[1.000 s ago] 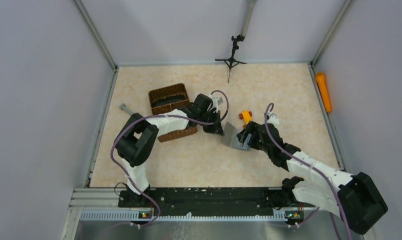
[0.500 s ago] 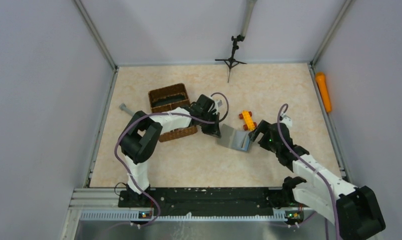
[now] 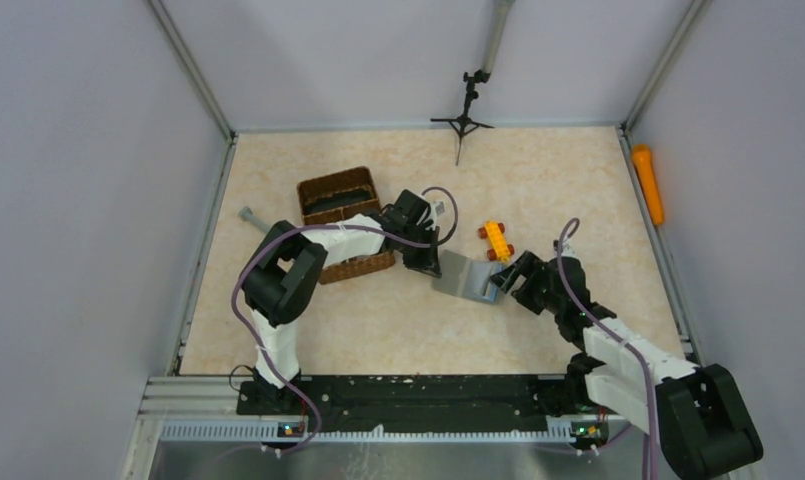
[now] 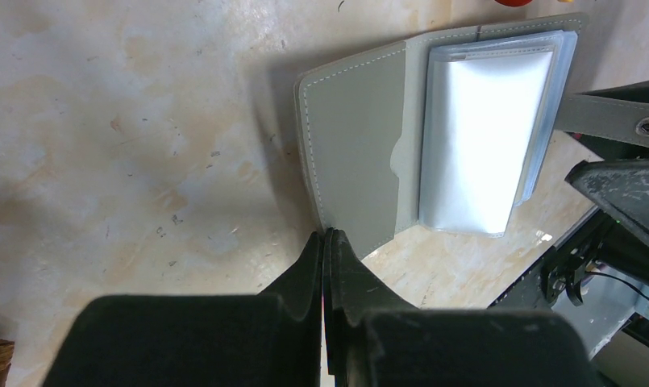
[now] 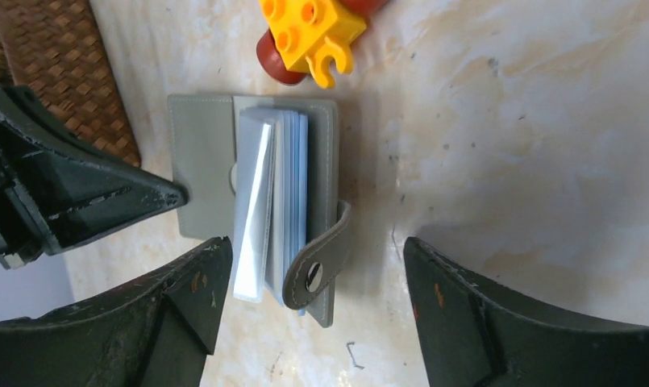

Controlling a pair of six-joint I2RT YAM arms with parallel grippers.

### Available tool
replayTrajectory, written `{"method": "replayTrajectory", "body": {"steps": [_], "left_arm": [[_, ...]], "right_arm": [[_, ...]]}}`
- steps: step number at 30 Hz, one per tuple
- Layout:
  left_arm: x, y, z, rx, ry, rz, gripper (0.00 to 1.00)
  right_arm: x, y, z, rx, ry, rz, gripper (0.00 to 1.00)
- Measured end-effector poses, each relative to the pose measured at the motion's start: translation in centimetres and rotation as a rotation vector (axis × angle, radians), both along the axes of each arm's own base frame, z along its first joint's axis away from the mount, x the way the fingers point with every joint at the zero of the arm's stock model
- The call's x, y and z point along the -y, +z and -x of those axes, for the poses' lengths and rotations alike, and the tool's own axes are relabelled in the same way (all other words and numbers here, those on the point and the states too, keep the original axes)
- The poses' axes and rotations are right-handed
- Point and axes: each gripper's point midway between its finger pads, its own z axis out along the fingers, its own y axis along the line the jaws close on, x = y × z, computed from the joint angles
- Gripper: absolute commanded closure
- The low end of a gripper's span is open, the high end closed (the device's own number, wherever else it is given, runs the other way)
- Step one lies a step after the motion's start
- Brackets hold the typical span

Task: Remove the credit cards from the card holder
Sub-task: Pick up the card holder from the center of the board.

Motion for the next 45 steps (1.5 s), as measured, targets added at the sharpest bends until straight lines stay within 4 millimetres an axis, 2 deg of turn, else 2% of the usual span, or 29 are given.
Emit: {"method": "replayTrajectory", "body": {"steps": [9,18,23,31,34,41,43,45], "left_arm": [[0.0,-0.1,0.0,-0.005,0.0,-0.004,1.0],[0.1,-0.4,0.2,-0.021,-0.007,-0.001,1.0],[0.2,-0.3,0.2,-0.021,-0.009,0.003,1.0],[0.7,0.0,0.8,-0.033,-0.039,0.027,1.0],[1.0,0.2,1.0,-0.03,-0.056,0.041,1.0],[1.7,0.7,1.4,-0.034,-0.085,0.081,0.84],[2.1,0.8,1.5,-0.025,-0.093,0.092,0.75],[2.2,1.0,1.8,-0.013,-0.099,0.104,0.62]], "right_arm": [[-1.4,-0.8,1.1,-0.03,0.056,-0.079,0.55],[-2.4,-0.5,0.9,-0.024,0.093,-0.125,0.69],[-2.7,-1.0,1.1,-0.044,0.11,-0.132,0.73],[-3.2,-1.7,1.4,-0.07,0.147,-0.134,0.71],[-3.4,-1.7,1.3,-0.074,0.161,-0.138,0.74],[-3.7,-0.7,0.9,-0.044,0.188,-0.143,0.9],[-3.8,-0.3,0.7,-0.027,0.195,-0.142,0.95],[-3.8,0.0,0.6,-0.014,0.197,-0.136,0.98]]}}
